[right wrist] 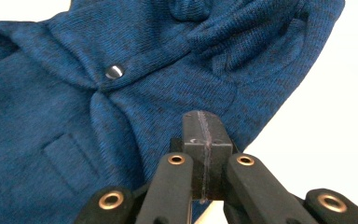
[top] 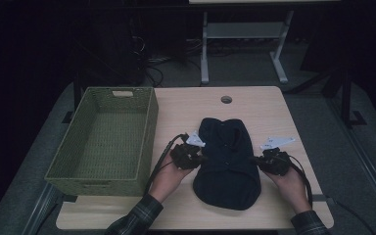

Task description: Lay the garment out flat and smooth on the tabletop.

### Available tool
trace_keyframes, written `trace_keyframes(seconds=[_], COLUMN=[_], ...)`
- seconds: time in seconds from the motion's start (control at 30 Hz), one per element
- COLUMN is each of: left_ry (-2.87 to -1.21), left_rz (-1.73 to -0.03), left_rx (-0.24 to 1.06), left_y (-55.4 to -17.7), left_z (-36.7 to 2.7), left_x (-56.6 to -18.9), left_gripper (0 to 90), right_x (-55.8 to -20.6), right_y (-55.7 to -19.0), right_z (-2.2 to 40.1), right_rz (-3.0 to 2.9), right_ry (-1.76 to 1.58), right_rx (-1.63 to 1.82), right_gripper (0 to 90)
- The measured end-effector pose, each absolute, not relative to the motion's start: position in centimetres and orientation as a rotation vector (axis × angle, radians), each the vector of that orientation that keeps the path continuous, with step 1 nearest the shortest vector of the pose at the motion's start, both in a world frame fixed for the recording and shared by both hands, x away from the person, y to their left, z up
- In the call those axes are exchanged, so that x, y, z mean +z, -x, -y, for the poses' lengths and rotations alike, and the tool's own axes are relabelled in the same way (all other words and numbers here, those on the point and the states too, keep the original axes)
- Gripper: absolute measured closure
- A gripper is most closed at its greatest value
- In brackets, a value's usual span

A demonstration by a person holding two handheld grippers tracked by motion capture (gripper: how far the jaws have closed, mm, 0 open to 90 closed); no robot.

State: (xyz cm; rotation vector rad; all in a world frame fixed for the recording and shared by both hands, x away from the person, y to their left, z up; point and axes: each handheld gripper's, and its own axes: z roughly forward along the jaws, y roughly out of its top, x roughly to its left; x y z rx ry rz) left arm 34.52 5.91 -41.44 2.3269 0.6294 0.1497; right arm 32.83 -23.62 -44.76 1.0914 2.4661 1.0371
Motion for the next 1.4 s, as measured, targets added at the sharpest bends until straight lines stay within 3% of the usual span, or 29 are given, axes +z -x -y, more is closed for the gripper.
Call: trace_keyframes(seconds=[0.37,0.53,0.9,1.4], left_ry=[-2.416,-2.419,-2.441,-2.469], left_rz=[-0.714,-0.755,-0.773,-0.74], left_rx=[0.082,0.055,0.088,0.103], left_y=[-37.8,-37.8,-35.6,-31.0], left_z=[-3.8,-4.3,-7.0,-8.4], left_x=[-45.4,-45.4,-45.2,-45.1], left_gripper=[90.0,90.0,90.0,90.0], right_x=[-46.0,-46.4,-46.0,-46.0], right_y=[-33.5,-33.7,-32.8,-30.5], right_z=[23.7,23.6,22.1,21.5], right_rz=[-2.491,-2.499,-2.455,-2.521], right_ry=[-1.135,-1.16,-1.145,-1.111], right_rx=[0.981,0.952,0.779,0.846], right_gripper=[90.0,90.0,90.0,90.0])
